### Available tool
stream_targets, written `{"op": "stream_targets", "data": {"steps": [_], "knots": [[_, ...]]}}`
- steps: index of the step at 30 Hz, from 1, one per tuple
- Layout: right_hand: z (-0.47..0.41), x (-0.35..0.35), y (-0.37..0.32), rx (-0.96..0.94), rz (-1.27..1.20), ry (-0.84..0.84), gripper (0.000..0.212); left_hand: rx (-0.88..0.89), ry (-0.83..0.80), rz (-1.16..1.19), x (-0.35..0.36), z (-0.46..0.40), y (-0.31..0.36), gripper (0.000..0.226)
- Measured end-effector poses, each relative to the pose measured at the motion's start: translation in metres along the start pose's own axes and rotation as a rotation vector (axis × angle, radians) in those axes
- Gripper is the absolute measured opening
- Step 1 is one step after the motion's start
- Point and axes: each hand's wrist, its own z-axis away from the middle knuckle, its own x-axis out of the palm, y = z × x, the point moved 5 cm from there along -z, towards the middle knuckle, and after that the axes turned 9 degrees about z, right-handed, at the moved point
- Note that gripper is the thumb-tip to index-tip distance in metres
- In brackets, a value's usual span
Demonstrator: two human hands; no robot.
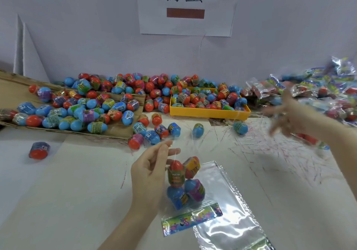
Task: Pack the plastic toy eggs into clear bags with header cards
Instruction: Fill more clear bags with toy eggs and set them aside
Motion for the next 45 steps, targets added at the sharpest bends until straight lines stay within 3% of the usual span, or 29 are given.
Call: {"op": "stream_targets", "data": {"steps": [3, 4, 6, 7, 10, 11, 12, 14, 16, 18, 20, 22, 24, 25, 27, 28, 29, 30, 31, 33, 35, 36, 37, 38, 39, 41, 43, 44, 45], "knots": [[-0.013, -0.011, 0.000, -0.089, 0.370, 0.217, 0.100, -0.004, 0.006, 0.002, 0.000, -0.001, 0.000, 0.024], [-0.015, -0.014, -0.010, -0.209, 0.360, 0.277, 0.096, -0.001, 0.009, 0.003, 0.000, -0.001, 0.000, 0.024], [-0.012, -0.019, -0.021, -0.221, -0.137, 0.372, 0.077, -0.018, 0.006, 0.012, 0.000, -0.002, 0.000, 0.024], [-0.013, -0.017, -0.025, -0.226, -0.175, 0.414, 0.067, -0.037, -0.001, 0.020, 0.001, -0.002, -0.001, 0.023], [-0.024, 0.014, -0.025, -0.099, 0.264, 0.280, 0.082, -0.077, -0.033, 0.019, 0.003, -0.003, -0.002, 0.023], [-0.027, 0.021, -0.020, -0.046, 0.264, 0.206, 0.077, -0.086, -0.037, 0.017, 0.002, -0.003, -0.003, 0.023], [-0.027, 0.022, -0.019, -0.053, 0.237, 0.209, 0.065, -0.090, -0.039, 0.017, 0.002, -0.003, -0.003, 0.023], [-0.022, 0.012, -0.028, -0.175, 0.253, 0.397, 0.049, -0.094, -0.040, 0.016, 0.002, -0.003, -0.003, 0.023], [-0.022, 0.012, -0.036, -0.229, 0.365, 0.492, 0.075, -0.105, -0.040, 0.018, 0.002, -0.003, -0.004, 0.023], [-0.021, 0.022, -0.033, -0.161, 0.769, 0.539, 0.124, -0.105, -0.042, 0.023, 0.002, -0.004, -0.005, 0.023], [-0.018, 0.022, -0.041, -0.263, 0.768, 0.513, 0.131, -0.104, -0.041, 0.026, 0.002, -0.004, -0.005, 0.023], [-0.014, 0.014, -0.056, -0.443, 0.587, 0.566, 0.100, -0.107, -0.039, 0.032, 0.001, -0.004, -0.004, 0.023], [-0.025, 0.007, -0.041, -0.335, 0.253, 0.506, 0.059, -0.117, -0.039, 0.039, 0.001, -0.003, -0.005, 0.022], [-0.026, 0.014, -0.036, -0.201, 0.154, 0.397, 0.058, -0.119, -0.040, 0.037, 0.002, -0.003, -0.005, 0.022], [-0.027, 0.014, -0.022, -0.014, 0.025, 0.449, 0.065, -0.121, -0.039, 0.031, 0.002, -0.004, -0.006, 0.022], [-0.030, 0.015, -0.022, -0.013, 0.028, 0.405, 0.063, -0.123, -0.039, 0.031, 0.002, -0.005, -0.006, 0.022], [-0.030, 0.015, -0.030, -0.092, -0.276, 0.342, 0.057, -0.123, -0.039, 0.032, 0.002, -0.006, -0.006, 0.022], [-0.029, 0.017, -0.036, -0.196, -0.346, 0.258, 0.050, -0.126, -0.040, 0.034, 0.003, -0.005, -0.007, 0.022], [-0.030, 0.015, -0.032, -0.166, -0.425, 0.259, 0.059, -0.130, -0.041, 0.035, 0.003, -0.004, -0.007, 0.022], [-0.026, 0.019, -0.049, -0.162, -0.160, 0.348, 0.094, -0.129, -0.045, 0.036, 0.003, -0.004, -0.006, 0.022], [-0.033, 0.024, -0.047, -0.127, 0.077, 0.357, 0.077, -0.138, -0.040, 0.047, 0.002, -0.005, -0.007, 0.022], [-0.033, 0.031, -0.056, -0.168, -0.113, 0.327, 0.073, -0.150, -0.032, 0.061, 0.002, -0.005, -0.007, 0.021], [-0.025, 0.039, -0.066, -0.272, -0.018, 0.274, 0.069, -0.168, -0.027, 0.076, 0.002, -0.005, -0.009, 0.021], [-0.020, 0.035, -0.062, -0.350, 0.069, 0.398, 0.070, -0.186, -0.026, 0.087, 0.002, -0.005, -0.010, 0.021], [-0.022, 0.030, -0.064, -0.377, 0.363, 0.535, 0.069, -0.199, -0.031, 0.090, 0.002, -0.005, -0.011, 0.021], [-0.029, 0.040, -0.043, -0.226, 0.610, 0.643, 0.072, -0.214, -0.052, 0.089, 0.002, -0.005, -0.011, 0.022], [-0.039, 0.032, -0.026, -0.077, 0.315, 0.570, 0.091, -0.211, -0.064, 0.078, 0.002, -0.005, -0.011, 0.022], [-0.044, 0.031, -0.023, -0.079, 0.072, 0.449, 0.095, -0.210, -0.066, 0.075, 0.003, -0.006, -0.011, 0.022], [-0.042, 0.028, -0.030, -0.152, 0.062, 0.343, 0.097, -0.213, -0.067, 0.076, 0.003, -0.005, -0.011, 0.022]]}}
